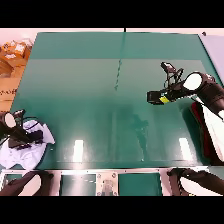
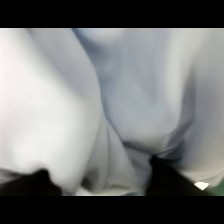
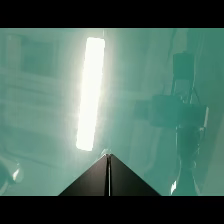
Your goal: Fold the shirts.
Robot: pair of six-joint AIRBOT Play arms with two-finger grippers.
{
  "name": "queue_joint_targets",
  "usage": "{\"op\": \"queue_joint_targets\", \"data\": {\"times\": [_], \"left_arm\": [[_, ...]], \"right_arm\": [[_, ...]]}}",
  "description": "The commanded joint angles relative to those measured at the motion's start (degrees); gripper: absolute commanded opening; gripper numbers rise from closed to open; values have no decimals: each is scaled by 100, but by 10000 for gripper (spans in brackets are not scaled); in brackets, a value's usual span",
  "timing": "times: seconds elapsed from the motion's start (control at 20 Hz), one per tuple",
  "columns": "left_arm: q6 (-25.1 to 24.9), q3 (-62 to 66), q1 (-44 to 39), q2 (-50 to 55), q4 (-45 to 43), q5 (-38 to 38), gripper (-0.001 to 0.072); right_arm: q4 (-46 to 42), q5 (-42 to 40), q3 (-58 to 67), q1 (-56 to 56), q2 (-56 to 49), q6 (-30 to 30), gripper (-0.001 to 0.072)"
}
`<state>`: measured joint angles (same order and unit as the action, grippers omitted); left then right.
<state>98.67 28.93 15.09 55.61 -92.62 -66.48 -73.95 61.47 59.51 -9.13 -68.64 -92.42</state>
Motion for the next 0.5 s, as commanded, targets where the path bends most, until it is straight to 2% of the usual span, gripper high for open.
{"op": "queue_joint_targets", "data": {"times": [0.0,0.1,0.25,0.35,0.45], "left_arm": [[-92,-105,68,-4,264,570,31],[-249,286,68,-4,448,264,24],[-925,1381,-109,-28,1049,-400,23],[-970,2267,-774,-26,1113,-645,22],[-931,2914,-1738,-26,1270,-444,22]], "right_arm": [[0,0,-2,-7,-2,-2,16],[-2,0,-2,-7,-2,-2,16],[0,-55,-2,-7,-2,-7,17],[-4,-216,-2,-4,-2,-7,16],[2,-297,-2,-2,-2,-9,16]]}}
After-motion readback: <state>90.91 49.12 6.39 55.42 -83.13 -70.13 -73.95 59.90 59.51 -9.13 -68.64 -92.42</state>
